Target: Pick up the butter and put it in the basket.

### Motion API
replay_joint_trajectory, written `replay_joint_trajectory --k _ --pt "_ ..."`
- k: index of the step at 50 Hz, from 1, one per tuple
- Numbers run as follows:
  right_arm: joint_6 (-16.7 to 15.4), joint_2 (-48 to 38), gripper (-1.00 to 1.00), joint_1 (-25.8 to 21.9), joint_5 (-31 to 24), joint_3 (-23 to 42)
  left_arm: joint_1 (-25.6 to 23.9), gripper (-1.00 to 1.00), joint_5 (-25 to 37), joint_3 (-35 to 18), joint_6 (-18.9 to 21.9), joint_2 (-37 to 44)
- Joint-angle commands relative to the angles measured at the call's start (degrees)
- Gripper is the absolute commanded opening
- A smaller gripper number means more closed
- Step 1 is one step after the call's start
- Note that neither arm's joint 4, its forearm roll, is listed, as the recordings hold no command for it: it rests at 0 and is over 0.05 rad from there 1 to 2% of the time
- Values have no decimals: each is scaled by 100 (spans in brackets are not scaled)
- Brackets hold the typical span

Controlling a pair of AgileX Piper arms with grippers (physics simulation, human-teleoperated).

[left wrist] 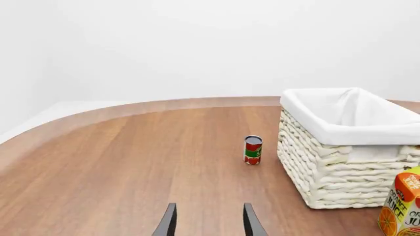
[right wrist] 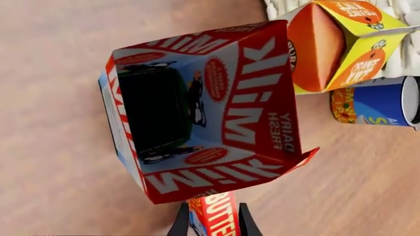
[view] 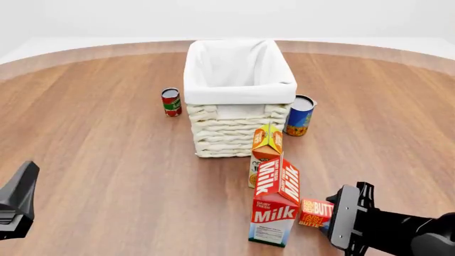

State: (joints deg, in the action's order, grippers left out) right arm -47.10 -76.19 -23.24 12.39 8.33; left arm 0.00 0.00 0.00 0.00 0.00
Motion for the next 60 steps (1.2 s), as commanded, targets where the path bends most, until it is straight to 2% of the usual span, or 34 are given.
replay_joint_trajectory --k 1,14,22,40,41,42,54,56,58,60 --pt "-425 -661 -100 -210 381 163 0 100 0 0 0 0" --pt "-528 -72 -100 -108 -60 122 0 100 0 0 0 0" --pt "-639 760 -100 52 -729 77 0 100 0 0 0 0" --pt "-883 1961 -100 376 -1788 168 0 100 0 0 0 0" --pt "-1062 3200 -100 582 -3023 465 0 100 0 0 0 0" --pt "-1080 3311 -100 597 -3139 487 0 100 0 0 0 0" --pt "-1112 3672 -100 636 -3465 662 0 100 0 0 0 0" --pt "-1064 3791 -100 589 -3559 747 0 100 0 0 0 0" --pt "-879 3895 -100 478 -3636 913 0 100 0 0 0 0" --pt "-887 3941 -100 465 -3605 918 0 100 0 0 0 0"
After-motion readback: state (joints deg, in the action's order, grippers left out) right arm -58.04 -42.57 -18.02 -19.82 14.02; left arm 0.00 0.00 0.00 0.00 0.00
